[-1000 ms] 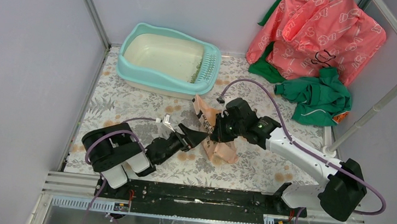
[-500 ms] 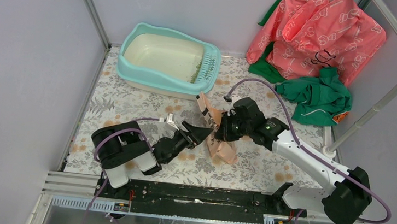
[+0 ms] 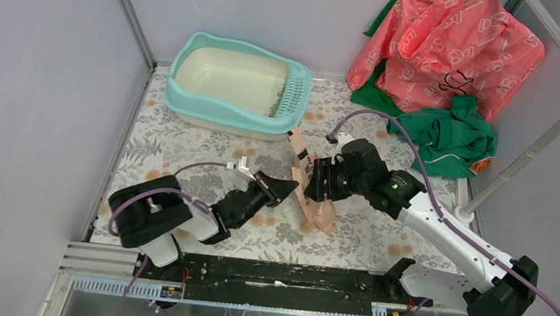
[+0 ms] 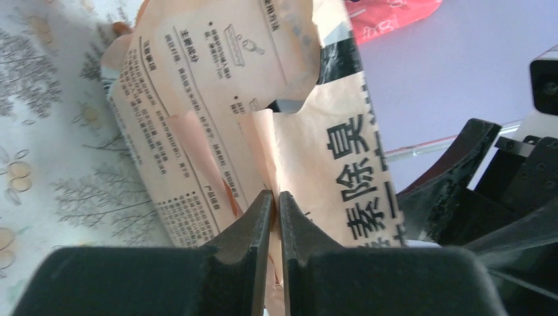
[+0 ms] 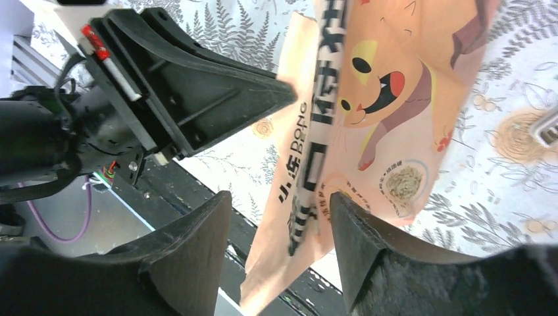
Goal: Fill the litter box with clean litter
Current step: Open the cat litter bag at the center of the board.
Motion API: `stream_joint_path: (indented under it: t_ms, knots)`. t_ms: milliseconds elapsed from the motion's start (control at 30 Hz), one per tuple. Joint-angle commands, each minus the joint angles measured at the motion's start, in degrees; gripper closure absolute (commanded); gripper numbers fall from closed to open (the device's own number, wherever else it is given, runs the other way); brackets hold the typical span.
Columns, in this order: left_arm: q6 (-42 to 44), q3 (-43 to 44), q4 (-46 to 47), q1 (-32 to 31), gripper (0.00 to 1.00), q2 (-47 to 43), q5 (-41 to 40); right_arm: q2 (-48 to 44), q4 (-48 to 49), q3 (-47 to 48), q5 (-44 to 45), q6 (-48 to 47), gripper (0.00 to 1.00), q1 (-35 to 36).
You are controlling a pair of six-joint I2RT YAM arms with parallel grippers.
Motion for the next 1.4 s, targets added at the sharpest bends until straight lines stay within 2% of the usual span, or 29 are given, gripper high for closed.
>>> stream_joint_path:
  t_ms: [0,167,633,833,1000,1200,1367]
  knots:
    - [3.1,4.4,-13.8,-0.7,0.87,-9.3,1.0,-2.9,-5.0,4.5,6.2,-2.9,0.36,-0.1]
    - [5.8,8.4,-30.3,-0.7,0.88,-18.1,-0.4,-3.8,-7.2,5.6,8.5,-3.7,0.35,-0.1]
    - [6.6,16.7,-66.1,-2.3,0.91,-34.0,-2.3,-2.5,-9.6,9.9,13.6,-4.0,0.35,0.0]
    - [7.2,19.8,-74.1,-2.6,0.9,-37.4,-2.5,3.3,-11.8,16.3,14.3,-5.3,0.39,0.0]
    - [9.2,23.6,-80.6,-2.6,0.9,-39.9,-3.1,6.5,-12.2,18.0,14.3,-5.7,0.4,0.9]
    - [10.7,27.6,-85.0,-2.6,0.89,-40.3,-2.7,2.6,-11.3,13.5,13.5,-6.4,0.41,3.6]
    - [11.9,32.1,-86.4,-2.6,0.89,-38.8,-1.7,-3.9,-9.4,7.9,16.1,-7.1,0.4,9.2]
